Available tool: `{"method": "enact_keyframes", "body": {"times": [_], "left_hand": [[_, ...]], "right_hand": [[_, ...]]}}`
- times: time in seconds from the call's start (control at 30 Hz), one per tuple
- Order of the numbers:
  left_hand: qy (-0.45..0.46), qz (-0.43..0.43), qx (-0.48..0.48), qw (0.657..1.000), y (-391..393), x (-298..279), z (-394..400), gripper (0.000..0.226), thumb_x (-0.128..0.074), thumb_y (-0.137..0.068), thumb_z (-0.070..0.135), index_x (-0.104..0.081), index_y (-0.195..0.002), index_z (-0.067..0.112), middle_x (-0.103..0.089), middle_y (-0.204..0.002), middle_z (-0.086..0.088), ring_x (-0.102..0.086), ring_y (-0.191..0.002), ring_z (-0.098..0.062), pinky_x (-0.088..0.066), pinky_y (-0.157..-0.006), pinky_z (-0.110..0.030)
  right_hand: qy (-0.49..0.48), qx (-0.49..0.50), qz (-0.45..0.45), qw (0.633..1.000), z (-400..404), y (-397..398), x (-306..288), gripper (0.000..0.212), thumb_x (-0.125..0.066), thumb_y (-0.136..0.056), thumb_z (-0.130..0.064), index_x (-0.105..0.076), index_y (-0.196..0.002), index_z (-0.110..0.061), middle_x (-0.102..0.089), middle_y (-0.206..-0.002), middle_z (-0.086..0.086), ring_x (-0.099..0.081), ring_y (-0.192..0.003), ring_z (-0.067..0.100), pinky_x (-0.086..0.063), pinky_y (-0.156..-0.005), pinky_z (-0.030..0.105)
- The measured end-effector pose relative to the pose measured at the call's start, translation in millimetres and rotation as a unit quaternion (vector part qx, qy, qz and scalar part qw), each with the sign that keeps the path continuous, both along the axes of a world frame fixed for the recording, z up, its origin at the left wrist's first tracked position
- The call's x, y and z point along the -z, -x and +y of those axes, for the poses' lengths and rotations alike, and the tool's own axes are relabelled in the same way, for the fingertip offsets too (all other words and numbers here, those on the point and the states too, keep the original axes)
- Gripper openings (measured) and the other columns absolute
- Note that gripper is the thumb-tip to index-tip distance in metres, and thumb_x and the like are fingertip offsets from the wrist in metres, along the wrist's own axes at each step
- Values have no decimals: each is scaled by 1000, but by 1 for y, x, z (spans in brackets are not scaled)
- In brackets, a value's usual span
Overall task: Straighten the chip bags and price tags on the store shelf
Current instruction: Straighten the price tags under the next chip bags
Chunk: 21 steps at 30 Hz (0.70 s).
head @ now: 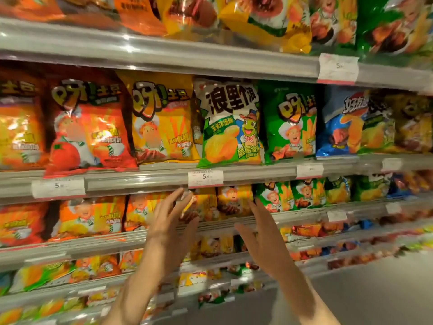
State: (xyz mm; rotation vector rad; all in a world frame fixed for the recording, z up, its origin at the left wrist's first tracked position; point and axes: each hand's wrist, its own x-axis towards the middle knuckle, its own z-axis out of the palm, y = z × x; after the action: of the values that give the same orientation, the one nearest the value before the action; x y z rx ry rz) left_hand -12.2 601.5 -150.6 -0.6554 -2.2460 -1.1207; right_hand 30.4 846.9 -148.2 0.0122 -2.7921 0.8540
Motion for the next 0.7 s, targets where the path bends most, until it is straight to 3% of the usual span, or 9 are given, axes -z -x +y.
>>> {"method": "enact_keyframes", "body": {"times": [0.1,0.17,0.23,0.33,0.4,0.47,0.57,0.7], "left_hand": [[-93,-85,4,992,-17,19,5,57,-70,-90,31,-48,-141,20,-44,-143,19,-48,-132,-12,-49,-100,-39],[-99,-53,18,993,-29,31,9,57,-66,-92,34,-46,-140,11,-49,-139,8,-54,-127,-18,-48,-100,-47],[-98,-60,13,993,-39,38,14,58,-66,-91,30,-47,-140,6,-54,-136,-2,-56,-125,-21,-49,-97,-48],[-77,-140,-43,986,-48,33,30,50,-66,-94,30,-51,-140,16,-54,-138,5,-51,-129,-12,-44,-107,-34],[-66,-194,-62,977,-51,27,46,48,-62,-94,36,-51,-140,28,-50,-140,12,-43,-130,-1,-31,-106,-11],[-53,-199,-82,975,-51,25,64,46,-64,-93,34,-53,-137,28,-51,-140,10,-42,-127,2,-27,-100,-2],[-49,-190,-126,972,-52,20,99,47,-65,-91,37,-54,-136,27,-52,-138,8,-42,-122,3,-34,-101,-17],[-110,-179,-154,965,-56,7,166,44,-64,-93,39,-52,-135,31,-52,-133,12,-49,-124,-8,-47,-101,-46]], "right_hand": [[36,29,-13,999,9,-24,21,83,-28,-88,-79,-22,-156,-33,-18,-160,-19,-18,-149,3,-20,-121,31],[55,49,-26,997,19,-34,30,78,-33,-91,-75,-33,-152,-27,-35,-155,-15,-32,-143,5,-31,-118,32],[81,63,-41,994,30,-39,37,65,-41,-94,-64,-38,-148,-30,-40,-147,-18,-39,-137,4,-35,-111,26],[101,68,-58,991,51,-42,39,60,-45,-93,-58,-34,-147,-35,-35,-140,-24,-35,-132,-2,-29,-106,20],[108,64,-71,990,69,-43,39,62,-46,-94,-59,-33,-149,-34,-39,-142,-21,-41,-131,2,-36,-110,28],[98,62,-67,991,91,-40,42,62,-45,-94,-62,-36,-147,-32,-46,-145,-13,-50,-129,8,-44,-108,38],[101,50,-61,992,135,-33,45,65,-41,-91,-68,-40,-144,-31,-52,-140,-11,-54,-127,11,-48,-104,40],[107,34,-55,992,204,-25,32,78,-38,-85,-70,-40,-146,-22,-55,-136,-5,-57,-122,15,-50,-101,39]]}}
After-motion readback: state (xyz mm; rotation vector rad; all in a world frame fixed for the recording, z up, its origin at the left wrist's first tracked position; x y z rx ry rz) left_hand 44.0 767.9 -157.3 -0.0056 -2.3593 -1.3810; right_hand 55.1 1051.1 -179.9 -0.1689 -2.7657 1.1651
